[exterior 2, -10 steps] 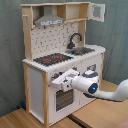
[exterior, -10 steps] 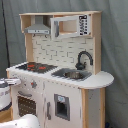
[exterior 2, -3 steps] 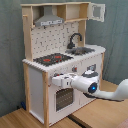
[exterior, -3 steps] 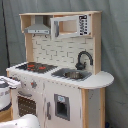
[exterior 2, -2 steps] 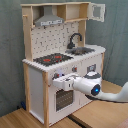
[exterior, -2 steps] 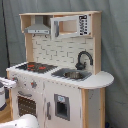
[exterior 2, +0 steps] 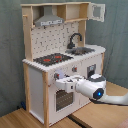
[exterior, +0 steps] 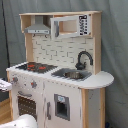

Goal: Play with the kitchen

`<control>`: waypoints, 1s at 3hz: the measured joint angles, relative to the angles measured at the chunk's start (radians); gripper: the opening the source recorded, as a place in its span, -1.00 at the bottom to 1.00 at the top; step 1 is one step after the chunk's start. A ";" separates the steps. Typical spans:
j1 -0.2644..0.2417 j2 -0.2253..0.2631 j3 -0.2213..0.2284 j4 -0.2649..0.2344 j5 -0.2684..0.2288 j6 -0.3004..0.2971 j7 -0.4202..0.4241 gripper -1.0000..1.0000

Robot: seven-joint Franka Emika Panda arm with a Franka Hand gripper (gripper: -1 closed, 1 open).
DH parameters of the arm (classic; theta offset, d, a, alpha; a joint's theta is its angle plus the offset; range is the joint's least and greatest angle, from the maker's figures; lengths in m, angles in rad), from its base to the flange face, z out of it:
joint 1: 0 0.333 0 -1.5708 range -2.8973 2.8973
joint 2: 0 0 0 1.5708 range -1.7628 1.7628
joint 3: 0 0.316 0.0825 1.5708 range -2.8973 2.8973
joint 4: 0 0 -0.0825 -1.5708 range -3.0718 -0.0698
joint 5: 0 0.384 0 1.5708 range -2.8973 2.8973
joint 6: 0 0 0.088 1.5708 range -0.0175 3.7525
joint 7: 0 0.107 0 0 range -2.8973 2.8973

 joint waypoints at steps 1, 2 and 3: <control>0.073 0.000 -0.018 -0.051 0.000 -0.058 0.003 1.00; 0.127 0.000 -0.060 -0.109 0.000 -0.107 0.007 1.00; 0.130 -0.001 -0.133 -0.108 -0.003 -0.177 0.004 1.00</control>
